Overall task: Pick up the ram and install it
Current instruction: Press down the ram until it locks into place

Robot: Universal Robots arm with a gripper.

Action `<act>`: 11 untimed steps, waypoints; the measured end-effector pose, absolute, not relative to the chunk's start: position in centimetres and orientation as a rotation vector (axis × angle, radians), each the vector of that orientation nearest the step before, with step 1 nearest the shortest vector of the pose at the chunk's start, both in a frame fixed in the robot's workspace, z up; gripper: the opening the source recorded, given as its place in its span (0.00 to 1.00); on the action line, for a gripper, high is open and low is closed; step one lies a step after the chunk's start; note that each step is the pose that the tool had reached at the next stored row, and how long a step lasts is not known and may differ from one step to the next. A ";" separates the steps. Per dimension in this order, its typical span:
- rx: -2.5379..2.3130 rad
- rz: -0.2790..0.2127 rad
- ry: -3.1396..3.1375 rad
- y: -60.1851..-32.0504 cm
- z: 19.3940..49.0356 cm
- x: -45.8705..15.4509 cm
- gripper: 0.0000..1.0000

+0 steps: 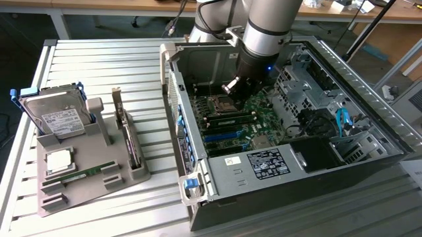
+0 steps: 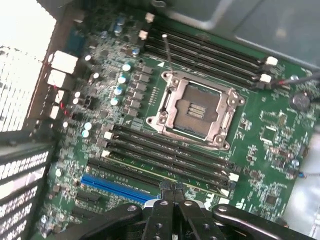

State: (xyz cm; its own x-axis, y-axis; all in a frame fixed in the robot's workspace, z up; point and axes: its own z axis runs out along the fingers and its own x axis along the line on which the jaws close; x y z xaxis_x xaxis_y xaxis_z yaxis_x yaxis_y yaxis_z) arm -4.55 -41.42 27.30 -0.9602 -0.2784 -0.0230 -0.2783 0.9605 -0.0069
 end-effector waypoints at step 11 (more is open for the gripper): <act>-0.087 -0.010 3.117 -41.4 27.3 -4.5 0.11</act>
